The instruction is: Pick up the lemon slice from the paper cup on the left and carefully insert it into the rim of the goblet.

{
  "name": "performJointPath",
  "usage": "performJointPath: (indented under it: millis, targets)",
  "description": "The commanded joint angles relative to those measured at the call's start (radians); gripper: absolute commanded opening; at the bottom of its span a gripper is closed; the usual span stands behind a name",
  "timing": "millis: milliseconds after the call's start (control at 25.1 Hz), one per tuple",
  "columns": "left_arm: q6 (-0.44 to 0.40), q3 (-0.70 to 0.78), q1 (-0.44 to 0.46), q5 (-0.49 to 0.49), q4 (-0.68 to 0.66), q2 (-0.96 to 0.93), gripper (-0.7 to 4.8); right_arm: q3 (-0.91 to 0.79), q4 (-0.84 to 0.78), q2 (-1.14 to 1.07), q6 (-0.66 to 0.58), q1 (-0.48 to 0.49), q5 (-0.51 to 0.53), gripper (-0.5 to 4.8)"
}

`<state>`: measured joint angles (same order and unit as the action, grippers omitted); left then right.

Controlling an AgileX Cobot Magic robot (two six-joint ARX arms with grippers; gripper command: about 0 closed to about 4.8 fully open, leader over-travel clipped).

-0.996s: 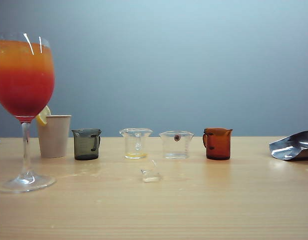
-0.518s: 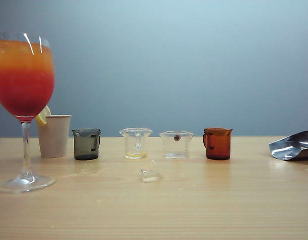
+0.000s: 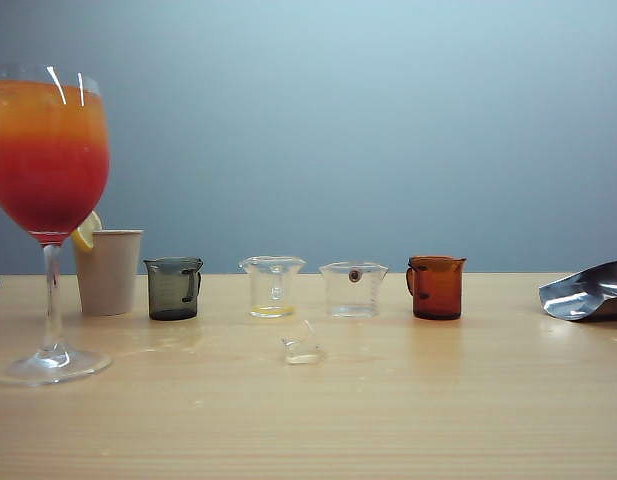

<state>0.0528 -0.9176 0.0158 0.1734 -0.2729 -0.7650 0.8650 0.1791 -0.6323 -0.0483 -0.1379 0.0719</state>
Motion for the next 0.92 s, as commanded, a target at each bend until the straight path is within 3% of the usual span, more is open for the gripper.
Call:
performJointPath:
  millis: [40,159,239,398,916]
  targets:
    - [0.053,-0.084,-0.001,0.042,-0.018,-0.112,-0.05,0.095,0.009,-0.091,-0.003,-0.092,0.002,-0.06]
    - [0.078,-0.153,0.0,0.052,-0.087,-0.209,-0.05,0.153,0.003,-0.163,0.012,-0.19,-0.002,-0.06]
    - [0.075,-0.234,-0.001,0.066,-0.203,-0.328,-0.05,0.196,-0.006,-0.247,0.032,-0.305,-0.016,-0.06]
    - [0.075,-0.261,-0.001,0.13,-0.219,-0.417,-0.05,0.2,-0.047,-0.319,0.032,-0.401,-0.017,-0.06]
    - [0.068,-0.262,-0.063,0.115,-0.164,-0.658,-0.05,0.2,-0.13,-0.444,0.023,-0.548,0.033,-0.06]
